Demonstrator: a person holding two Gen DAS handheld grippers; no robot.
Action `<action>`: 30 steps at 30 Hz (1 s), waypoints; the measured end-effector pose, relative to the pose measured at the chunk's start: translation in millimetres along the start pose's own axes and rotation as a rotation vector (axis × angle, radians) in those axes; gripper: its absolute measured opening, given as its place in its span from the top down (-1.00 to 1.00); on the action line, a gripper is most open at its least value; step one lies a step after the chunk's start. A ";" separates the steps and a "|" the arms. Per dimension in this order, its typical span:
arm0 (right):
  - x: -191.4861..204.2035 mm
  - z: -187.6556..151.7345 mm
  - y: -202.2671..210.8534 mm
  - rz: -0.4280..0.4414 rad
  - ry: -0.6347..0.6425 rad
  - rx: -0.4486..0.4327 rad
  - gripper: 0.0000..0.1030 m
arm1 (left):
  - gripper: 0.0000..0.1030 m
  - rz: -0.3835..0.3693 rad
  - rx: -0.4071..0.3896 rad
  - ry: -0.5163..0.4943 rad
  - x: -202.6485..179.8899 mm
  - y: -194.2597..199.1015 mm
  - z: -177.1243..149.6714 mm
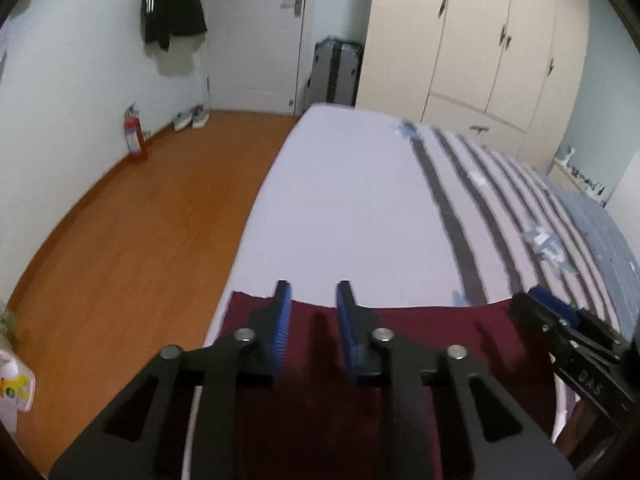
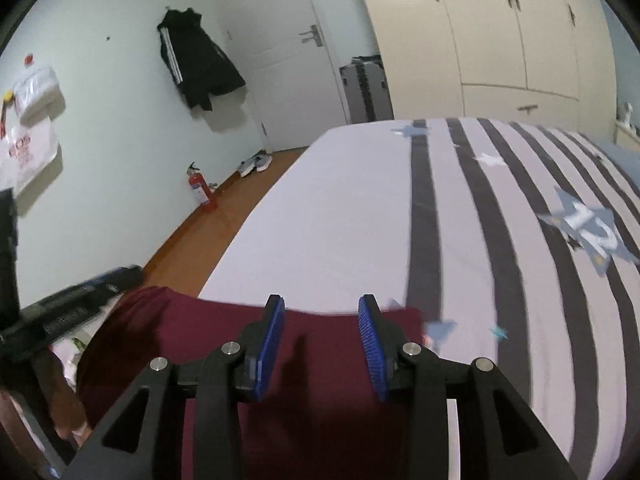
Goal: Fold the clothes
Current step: 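Lower the maroon bundle onto the pink shirt and straighten it with both tools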
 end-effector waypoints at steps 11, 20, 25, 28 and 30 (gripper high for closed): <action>-15.9 -19.8 -34.0 0.000 -0.017 0.082 0.37 | 0.91 -0.033 0.067 0.058 29.6 -34.8 -31.0; -43.3 -21.0 -33.2 0.052 -0.111 0.082 0.77 | 0.96 0.002 0.036 0.155 53.8 -31.3 -38.9; -45.3 -26.3 -43.6 0.088 -0.135 0.139 0.82 | 0.96 -0.023 0.059 0.157 59.6 -37.7 -39.4; -51.5 -16.3 -28.7 0.046 -0.137 0.111 0.86 | 0.96 0.022 0.044 0.099 62.6 -19.3 -31.1; -57.9 -8.5 -13.1 0.013 -0.142 0.071 0.79 | 0.96 0.048 0.013 0.088 66.4 0.5 -29.0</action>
Point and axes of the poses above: each gripper's, at about its wrist camera, not at the fingertips, and y roughly against the way its jaws point, x to its left, z to its top, the point moved 8 cm from there along -y, roughly the way its jaws point, and after that the axes turned 9 degrees about -y, right-handed, at the moved point
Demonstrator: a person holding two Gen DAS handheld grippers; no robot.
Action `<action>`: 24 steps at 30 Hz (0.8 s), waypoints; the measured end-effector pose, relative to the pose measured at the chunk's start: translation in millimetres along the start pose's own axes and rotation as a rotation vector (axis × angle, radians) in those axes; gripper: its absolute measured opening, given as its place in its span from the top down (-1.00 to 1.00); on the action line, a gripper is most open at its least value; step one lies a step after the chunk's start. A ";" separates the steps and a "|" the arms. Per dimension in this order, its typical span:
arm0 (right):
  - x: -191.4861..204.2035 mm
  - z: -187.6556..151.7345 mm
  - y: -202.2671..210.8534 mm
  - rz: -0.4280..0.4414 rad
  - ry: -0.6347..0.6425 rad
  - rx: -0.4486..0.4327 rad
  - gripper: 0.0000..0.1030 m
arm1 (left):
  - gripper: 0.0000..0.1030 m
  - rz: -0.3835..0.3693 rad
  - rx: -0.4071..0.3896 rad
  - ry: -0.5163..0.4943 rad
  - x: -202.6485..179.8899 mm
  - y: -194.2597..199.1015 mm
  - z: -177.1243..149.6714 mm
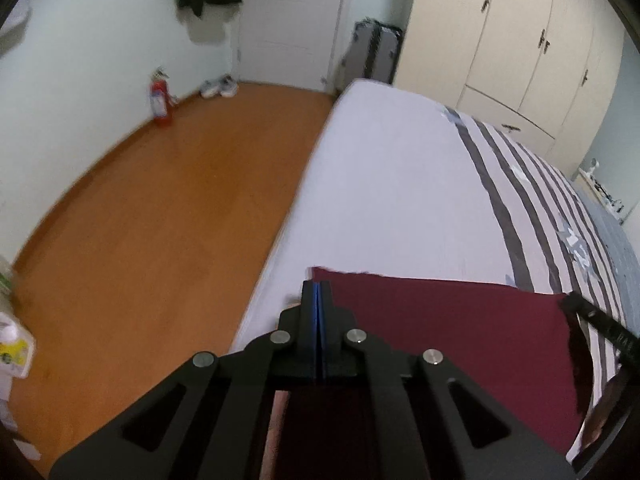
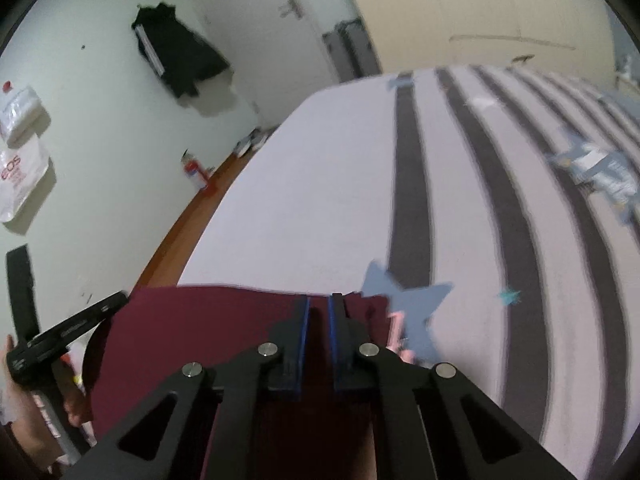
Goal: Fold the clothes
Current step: 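Lower the maroon bundle onto the pink shirt and straighten it with both tools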
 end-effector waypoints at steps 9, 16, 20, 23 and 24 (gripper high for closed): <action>19.2 -34.1 70.4 0.066 0.030 -0.066 0.73 | 0.96 -0.093 -0.116 -0.051 -31.7 81.5 -37.8; 31.0 -80.7 56.8 0.047 0.087 -0.003 0.74 | 0.96 -0.070 -0.041 -0.020 -24.7 52.3 -75.0; 12.8 -74.6 56.5 0.022 0.065 -0.017 0.84 | 0.96 -0.043 -0.060 -0.012 -7.7 62.4 -68.0; 0.8 -66.7 61.5 0.006 0.052 -0.031 0.76 | 0.96 -0.020 -0.038 -0.021 1.8 57.6 -71.4; -6.1 -64.7 60.0 -0.009 0.044 -0.024 0.72 | 0.96 -0.014 -0.029 -0.023 4.9 55.2 -73.1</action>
Point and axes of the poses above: each gripper's, at about its wrist camera, not at the fingertips, and y roughly against the way its jaws point, x to its left, z to its top, the point moved 8 cm from there along -y, roughly the way its jaws point, and after that the axes turned 9 degrees about -y, right-handed, at the moved point
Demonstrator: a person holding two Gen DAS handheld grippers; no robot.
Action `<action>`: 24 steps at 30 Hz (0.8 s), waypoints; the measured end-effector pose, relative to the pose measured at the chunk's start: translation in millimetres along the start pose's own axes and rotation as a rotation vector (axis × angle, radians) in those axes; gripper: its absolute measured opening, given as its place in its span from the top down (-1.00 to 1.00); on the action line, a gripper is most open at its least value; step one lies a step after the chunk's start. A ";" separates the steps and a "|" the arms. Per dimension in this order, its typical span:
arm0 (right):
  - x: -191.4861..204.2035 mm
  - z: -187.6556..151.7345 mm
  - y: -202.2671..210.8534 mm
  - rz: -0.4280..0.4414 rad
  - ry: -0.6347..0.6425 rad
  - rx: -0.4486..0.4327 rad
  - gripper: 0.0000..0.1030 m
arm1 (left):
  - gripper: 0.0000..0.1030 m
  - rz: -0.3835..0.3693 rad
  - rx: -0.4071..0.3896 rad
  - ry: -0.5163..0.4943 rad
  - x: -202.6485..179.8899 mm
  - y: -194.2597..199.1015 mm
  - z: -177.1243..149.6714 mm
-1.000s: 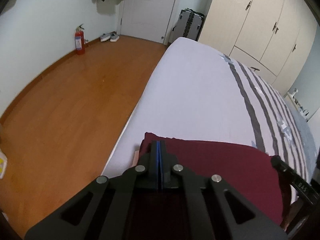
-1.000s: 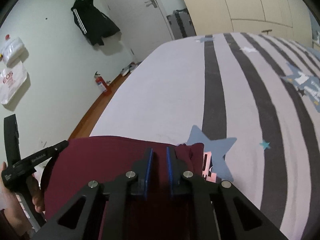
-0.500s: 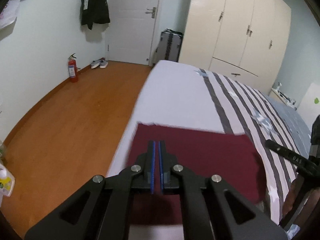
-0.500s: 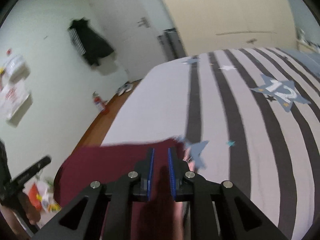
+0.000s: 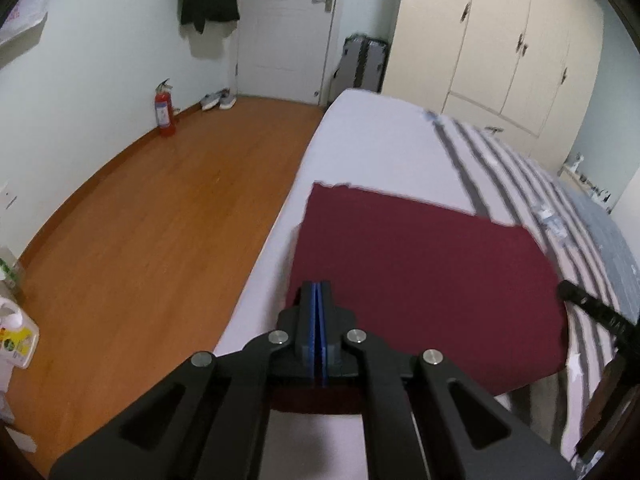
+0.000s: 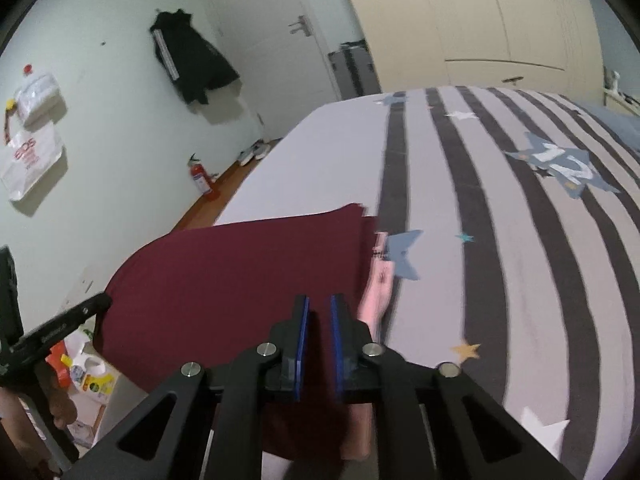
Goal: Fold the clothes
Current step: 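Lower the maroon bundle onto the pink shirt and straighten it with both tools, then open both tools and pull them back from the stacked shirts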
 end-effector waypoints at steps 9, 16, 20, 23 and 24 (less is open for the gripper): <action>-11.0 0.0 35.6 -0.007 0.071 -0.002 0.50 | 0.89 0.058 0.013 0.016 -10.4 40.1 -2.1; -1.7 -12.8 116.5 0.044 0.130 -0.032 -0.28 | -0.42 0.009 -0.082 0.054 -70.5 122.4 -9.5; -13.0 -24.0 163.6 0.048 0.120 -0.029 -0.50 | -0.57 -0.017 -0.105 0.067 -116.3 168.5 -24.6; -26.3 -34.6 202.2 0.041 0.119 -0.039 -0.69 | -0.65 0.004 -0.113 0.062 -146.1 201.2 -39.6; -31.5 -38.3 215.3 0.038 0.122 -0.044 -0.69 | -0.69 0.015 -0.117 0.060 -155.6 212.8 -45.6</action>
Point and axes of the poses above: each gripper's, at about its wrist camera, not at the fingertips, and y roughly against the way its jaws point, x to its left, z to its top, the point moved 8 cm from there along -y, roughly the way its jaws point, and after that the axes turned 9 degrees about -y, right-handed, at the moved point
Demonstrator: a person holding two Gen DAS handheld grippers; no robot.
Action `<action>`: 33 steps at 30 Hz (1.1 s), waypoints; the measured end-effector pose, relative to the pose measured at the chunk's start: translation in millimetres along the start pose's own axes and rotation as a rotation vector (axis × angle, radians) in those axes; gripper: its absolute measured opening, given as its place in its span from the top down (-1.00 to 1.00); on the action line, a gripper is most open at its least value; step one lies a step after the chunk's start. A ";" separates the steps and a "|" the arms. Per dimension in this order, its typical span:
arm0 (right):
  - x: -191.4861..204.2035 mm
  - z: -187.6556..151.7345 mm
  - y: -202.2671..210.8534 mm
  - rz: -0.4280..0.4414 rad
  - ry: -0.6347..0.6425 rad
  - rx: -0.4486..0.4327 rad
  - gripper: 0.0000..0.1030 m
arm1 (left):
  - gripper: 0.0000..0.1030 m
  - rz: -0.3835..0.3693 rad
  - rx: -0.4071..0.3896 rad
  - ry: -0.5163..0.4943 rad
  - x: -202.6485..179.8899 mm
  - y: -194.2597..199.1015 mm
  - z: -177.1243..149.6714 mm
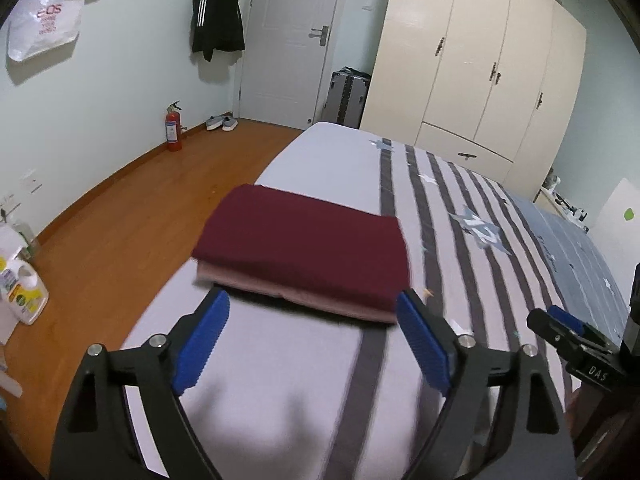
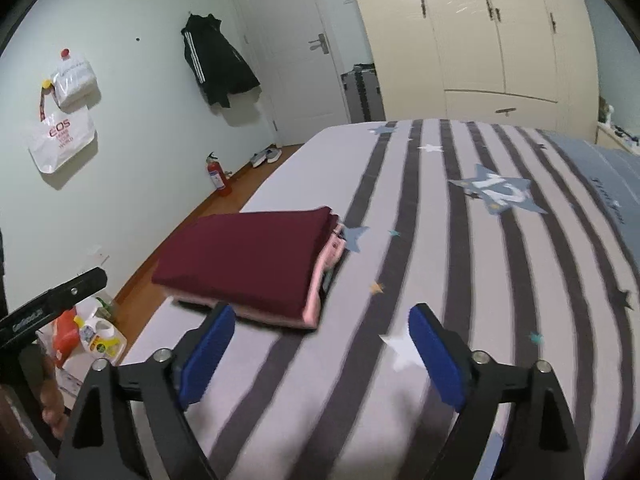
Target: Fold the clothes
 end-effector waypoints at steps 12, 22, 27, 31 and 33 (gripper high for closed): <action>-43.1 -58.4 142.5 0.003 0.076 0.008 -0.97 | -0.98 0.134 -0.026 0.077 -96.7 129.4 -75.4; -62.4 -128.7 187.8 0.000 0.122 -0.020 -0.97 | -0.98 0.129 -0.054 0.063 -137.6 173.6 -150.9; -55.4 -154.3 207.8 0.035 0.167 -0.095 -0.97 | -0.98 0.137 -0.135 0.016 -156.5 205.3 -176.9; -48.6 -167.5 240.4 0.077 0.167 -0.141 -0.97 | -0.98 0.167 -0.162 0.017 -162.9 249.1 -194.5; -45.2 -174.4 262.2 0.088 0.173 -0.156 -0.97 | -0.98 0.190 -0.172 0.016 -166.6 274.0 -201.7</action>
Point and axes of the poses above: each gripper's, at about its wrist camera, not at the fingertips, and y roughly against the way its jaws point, x to its left, z to its top, the point moved 8 cm from there along -y, roughly the way its jaws point, and after that the axes turned 9 degrees about -y, right-handed, at the moved point
